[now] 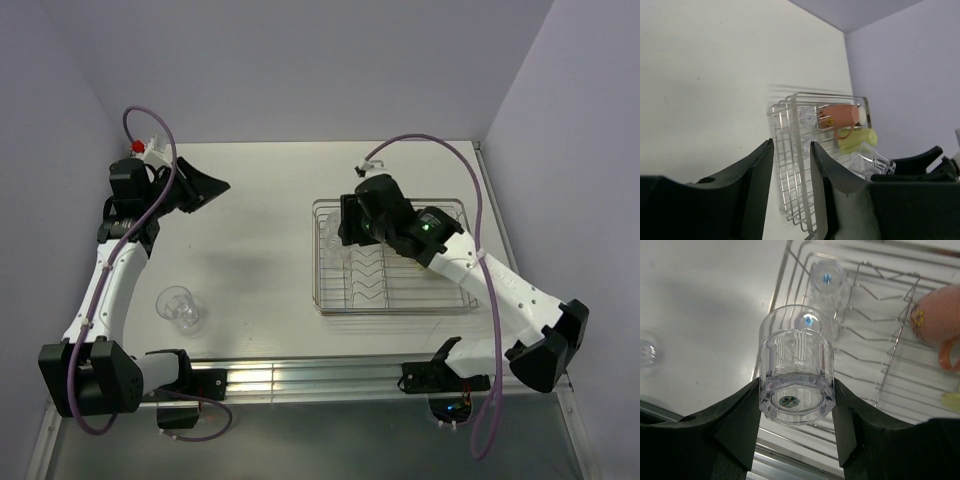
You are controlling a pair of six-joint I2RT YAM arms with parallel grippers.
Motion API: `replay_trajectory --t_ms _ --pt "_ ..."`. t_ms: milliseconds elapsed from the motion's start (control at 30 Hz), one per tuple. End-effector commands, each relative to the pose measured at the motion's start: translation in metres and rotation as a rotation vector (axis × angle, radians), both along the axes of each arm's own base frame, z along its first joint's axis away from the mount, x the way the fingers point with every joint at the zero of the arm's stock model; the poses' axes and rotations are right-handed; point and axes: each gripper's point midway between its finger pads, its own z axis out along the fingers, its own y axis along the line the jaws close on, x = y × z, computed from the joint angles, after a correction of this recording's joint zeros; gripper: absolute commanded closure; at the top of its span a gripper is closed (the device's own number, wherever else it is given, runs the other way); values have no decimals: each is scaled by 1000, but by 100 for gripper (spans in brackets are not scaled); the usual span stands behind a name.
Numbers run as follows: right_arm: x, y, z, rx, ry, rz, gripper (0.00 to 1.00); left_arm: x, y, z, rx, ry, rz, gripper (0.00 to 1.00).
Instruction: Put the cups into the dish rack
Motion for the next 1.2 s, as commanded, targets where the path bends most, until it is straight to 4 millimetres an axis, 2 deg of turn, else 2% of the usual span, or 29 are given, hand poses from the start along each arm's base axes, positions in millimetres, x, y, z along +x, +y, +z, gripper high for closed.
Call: replay_trajectory --t_ms 0,167,400,700,1167 --pt "-17 -9 -22 -131 36 12 95 -5 18 -12 130 14 70 59" --pt "-25 2 -37 -151 64 50 95 -7 20 -22 152 24 82 59" --pt "-29 15 -79 -283 148 82 95 -6 23 -36 169 46 84 60" --pt "-31 18 -105 -391 204 106 94 -6 25 -45 185 61 88 60" --pt "-30 30 -140 -443 275 162 90 -6 24 -54 186 80 75 60"
